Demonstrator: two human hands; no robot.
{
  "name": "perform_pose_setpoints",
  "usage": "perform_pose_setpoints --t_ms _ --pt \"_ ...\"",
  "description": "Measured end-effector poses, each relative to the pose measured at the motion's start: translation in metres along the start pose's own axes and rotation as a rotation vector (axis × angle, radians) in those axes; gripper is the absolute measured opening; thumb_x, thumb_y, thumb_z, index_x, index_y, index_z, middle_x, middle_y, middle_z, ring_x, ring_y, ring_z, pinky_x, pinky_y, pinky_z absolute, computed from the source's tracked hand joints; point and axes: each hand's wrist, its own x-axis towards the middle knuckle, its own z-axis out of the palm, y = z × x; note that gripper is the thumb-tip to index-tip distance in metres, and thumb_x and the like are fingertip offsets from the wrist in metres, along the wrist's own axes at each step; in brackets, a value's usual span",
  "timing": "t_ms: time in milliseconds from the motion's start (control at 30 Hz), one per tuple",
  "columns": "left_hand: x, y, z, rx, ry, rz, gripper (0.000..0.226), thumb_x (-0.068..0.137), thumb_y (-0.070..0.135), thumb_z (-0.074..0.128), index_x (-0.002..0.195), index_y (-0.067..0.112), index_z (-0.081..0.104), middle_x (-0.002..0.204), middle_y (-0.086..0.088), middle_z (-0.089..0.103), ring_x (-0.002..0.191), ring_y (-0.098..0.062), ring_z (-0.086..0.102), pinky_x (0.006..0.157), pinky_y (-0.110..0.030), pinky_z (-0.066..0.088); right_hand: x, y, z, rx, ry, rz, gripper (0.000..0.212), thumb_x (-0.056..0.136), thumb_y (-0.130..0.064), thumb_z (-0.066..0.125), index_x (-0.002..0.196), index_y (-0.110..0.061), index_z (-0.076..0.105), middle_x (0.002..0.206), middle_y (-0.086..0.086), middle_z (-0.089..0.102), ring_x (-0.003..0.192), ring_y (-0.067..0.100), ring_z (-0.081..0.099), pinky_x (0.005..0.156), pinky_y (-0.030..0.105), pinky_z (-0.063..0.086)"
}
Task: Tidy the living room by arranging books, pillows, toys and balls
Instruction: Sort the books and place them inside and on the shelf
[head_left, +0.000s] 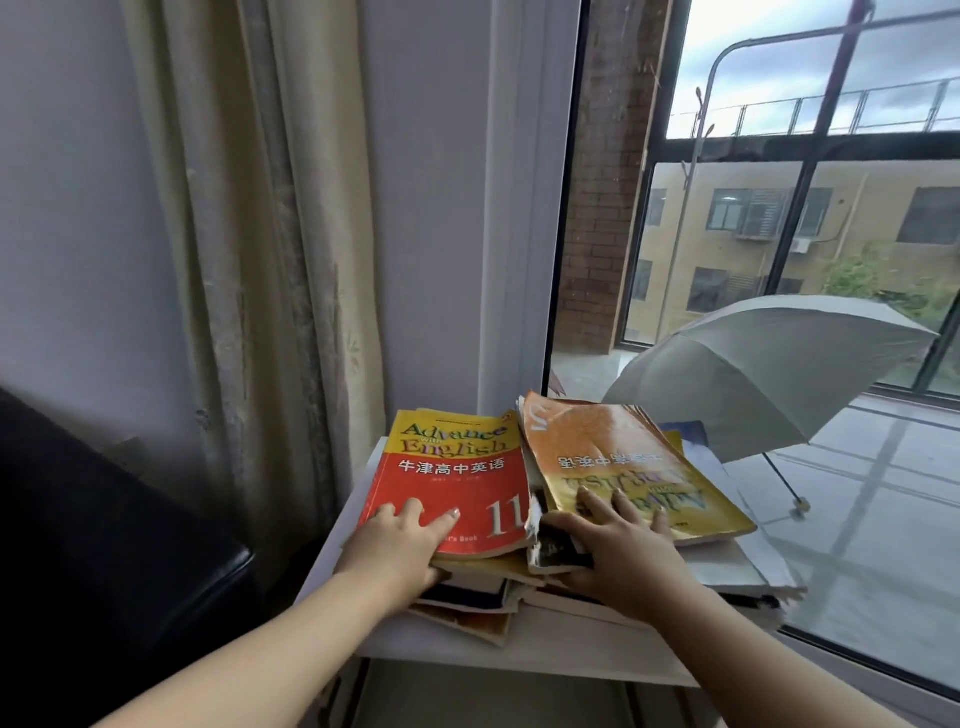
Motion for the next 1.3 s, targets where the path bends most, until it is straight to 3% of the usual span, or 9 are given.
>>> perform_pose_setpoints --t_ms 267,400,500,567,700,867,967,1167,1300 --pt "0.007 0.003 -0.005 -0.073 -0.092 -0.065 0.073 0.089 0.045 0.052 0.148 0.037 0.009 0.148 -0.009 0.020 0.137 -0.033 0.026 0.112 -0.045 0.031 -0.008 -0.011 0.008 0.045 -0.006 0.078 0.083 0.077 -0.074 0.046 0.144 -0.047 0.006 0.159 -0.001 -0.011 0.143 0.039 -0.014 0.107 0.068 -0.006" --pt "0.002 0.005 0.000 -0.073 -0.121 -0.057 0.087 0.084 0.058 0.052 0.149 0.035 -0.002 0.154 -0.008 0.007 0.144 -0.039 0.002 0.118 -0.049 0.010 -0.012 -0.016 0.013 0.057 0.016 0.111 0.100 0.072 -0.079 0.046 0.145 -0.044 -0.014 0.158 0.000 -0.015 0.142 0.039 -0.018 0.107 0.065 -0.010" --pt "-0.002 0.003 0.005 -0.074 -0.093 -0.049 0.091 0.083 0.065 0.047 0.148 0.034 -0.008 0.156 -0.006 0.001 0.144 -0.037 -0.006 0.117 -0.049 0.000 -0.012 -0.020 0.013 0.110 0.040 0.159 0.112 0.071 -0.080 0.046 0.147 -0.030 -0.018 0.158 -0.002 -0.013 0.143 0.034 -0.017 0.109 0.062 -0.009" --pt "-0.001 0.003 0.007 -0.077 -0.073 -0.051 0.091 0.083 0.068 0.044 0.149 0.034 -0.008 0.156 -0.006 0.001 0.144 -0.038 -0.006 0.117 -0.049 -0.001 -0.012 -0.021 0.012 0.108 0.035 0.185 0.110 0.074 -0.077 0.046 0.150 -0.022 -0.012 0.159 -0.002 -0.012 0.144 0.032 -0.016 0.110 0.062 -0.007" --pt "-0.001 0.004 0.010 -0.095 -0.043 -0.060 0.088 0.082 0.073 0.037 0.149 0.034 -0.004 0.156 -0.007 0.004 0.144 -0.038 -0.002 0.118 -0.050 0.002 -0.011 -0.025 0.010 0.122 0.054 0.210 0.098 0.081 -0.067 0.050 0.150 -0.023 -0.002 0.159 -0.004 -0.008 0.145 0.030 -0.011 0.112 0.062 -0.004" --pt "-0.010 0.015 0.015 -0.092 0.062 -0.111 0.078 0.088 0.064 0.037 0.149 0.031 0.003 0.153 -0.010 0.013 0.144 -0.037 0.005 0.117 -0.050 0.006 -0.014 -0.029 0.013 0.154 0.093 0.220 0.084 0.087 -0.056 0.052 0.149 -0.024 0.006 0.159 -0.004 -0.002 0.146 0.030 -0.006 0.112 0.062 -0.001" --pt "-0.018 0.023 0.021 -0.112 0.126 -0.136 0.069 0.093 0.056 0.037 0.149 0.028 0.008 0.150 -0.012 0.018 0.143 -0.037 0.009 0.118 -0.050 0.008 -0.016 -0.027 0.013 0.160 0.095 0.215 0.080 0.088 -0.054 0.051 0.149 -0.025 0.007 0.159 -0.006 -0.001 0.146 0.029 -0.006 0.112 0.061 0.000" --pt "-0.015 0.009 0.008 -0.185 0.071 -0.072 0.066 0.092 0.054 0.042 0.148 0.032 0.015 0.144 -0.008 0.023 0.136 -0.031 0.025 0.115 -0.043 0.023 -0.016 -0.029 0.015 0.167 0.113 0.216 0.083 0.087 -0.057 0.049 0.149 -0.025 0.004 0.159 -0.005 -0.002 0.146 0.028 -0.008 0.112 0.061 -0.002" --pt "-0.013 0.002 0.013 -0.211 0.060 -0.033 0.066 0.092 0.055 0.040 0.148 0.033 0.013 0.154 0.000 0.015 0.145 -0.027 0.008 0.119 -0.046 0.008 -0.017 -0.029 0.014 0.193 0.089 0.208 0.087 0.085 -0.063 0.047 0.150 -0.026 0.003 0.159 -0.006 -0.003 0.146 0.027 -0.010 0.112 0.060 -0.005"
